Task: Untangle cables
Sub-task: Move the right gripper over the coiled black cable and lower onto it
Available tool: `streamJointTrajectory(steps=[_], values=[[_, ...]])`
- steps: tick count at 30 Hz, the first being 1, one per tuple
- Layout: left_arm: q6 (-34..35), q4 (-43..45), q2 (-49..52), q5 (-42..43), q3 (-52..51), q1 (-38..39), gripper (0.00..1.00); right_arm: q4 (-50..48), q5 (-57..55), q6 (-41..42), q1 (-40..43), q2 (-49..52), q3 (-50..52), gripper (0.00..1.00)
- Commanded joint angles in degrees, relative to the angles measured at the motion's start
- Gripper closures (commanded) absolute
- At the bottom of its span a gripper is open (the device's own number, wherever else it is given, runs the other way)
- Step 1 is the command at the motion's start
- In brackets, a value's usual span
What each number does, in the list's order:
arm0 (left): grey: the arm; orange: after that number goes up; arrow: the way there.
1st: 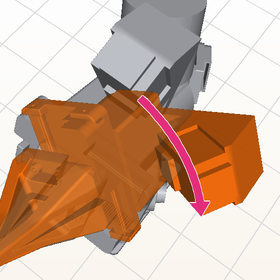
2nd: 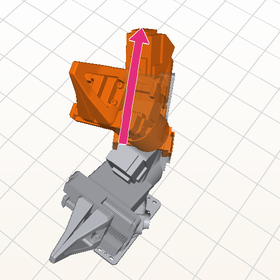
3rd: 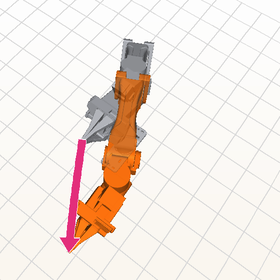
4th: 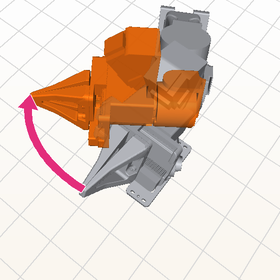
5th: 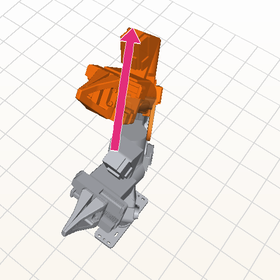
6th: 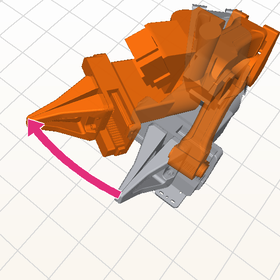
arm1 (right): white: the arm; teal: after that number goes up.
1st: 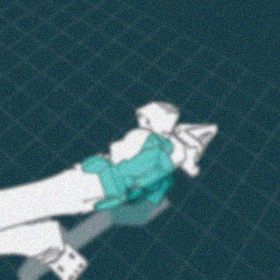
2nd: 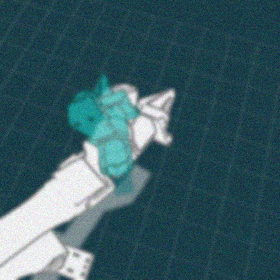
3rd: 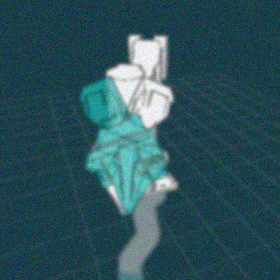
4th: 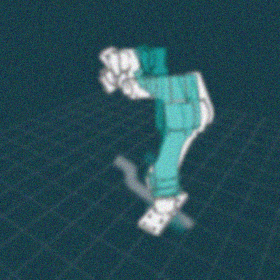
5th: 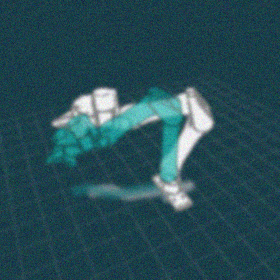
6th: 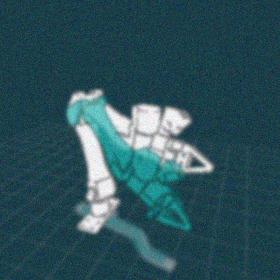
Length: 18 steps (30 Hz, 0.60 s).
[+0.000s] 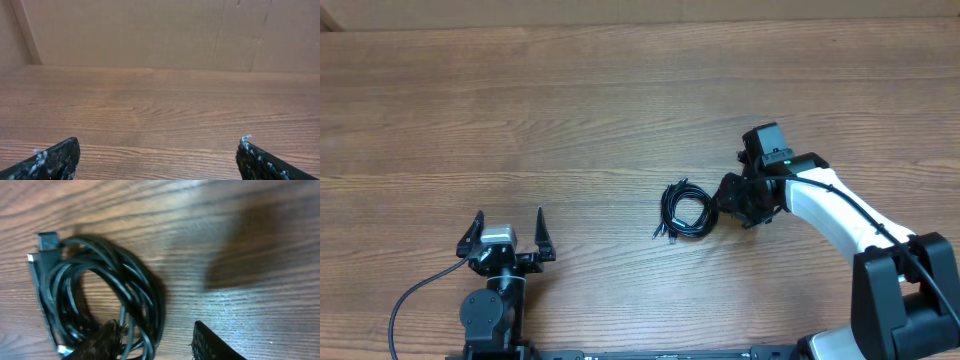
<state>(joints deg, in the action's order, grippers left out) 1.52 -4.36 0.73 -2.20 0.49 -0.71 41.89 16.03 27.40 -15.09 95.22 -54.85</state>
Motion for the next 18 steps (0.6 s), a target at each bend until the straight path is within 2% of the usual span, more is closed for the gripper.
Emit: streamJointTrajectory(steps=[1, 6, 8, 10, 13, 17, 18], values=[[0.6, 0.1, -0.5, 0.1, -0.2, 0.4, 0.01, -2.4, -0.5, 3.1, -0.5, 0.7, 2.6, 0.52], [0.6, 0.1, -0.5, 0.2, -0.2, 0.4, 0.00, -6.3, 1.0, 3.0, -1.4, 0.7, 5.0, 0.52], [0.6, 0.1, -0.5, 0.2, -0.2, 0.4, 0.00, -6.7, 1.0, 3.0, -1.4, 0.7, 5.0, 0.55], [0.6, 0.1, -0.5, 0.2, -0.2, 0.4, 0.00, -6.9, 1.0, 3.0, -1.4, 0.7, 5.0, 0.61], [0.6, 0.1, -0.5, 0.1, -0.2, 0.4, 0.01, -7.3, 1.0, 3.0, -1.4, 0.7, 5.0, 0.78], [0.6, 0.1, -0.5, 0.2, -0.2, 0.4, 0.01, -7.2, 1.2, 3.0, -1.4, 0.7, 5.0, 0.82], [0.6, 0.1, -0.5, 0.2, -0.2, 0.4, 0.00, -7.2, 1.2, 3.0, -1.4, 0.7, 5.0, 0.87]])
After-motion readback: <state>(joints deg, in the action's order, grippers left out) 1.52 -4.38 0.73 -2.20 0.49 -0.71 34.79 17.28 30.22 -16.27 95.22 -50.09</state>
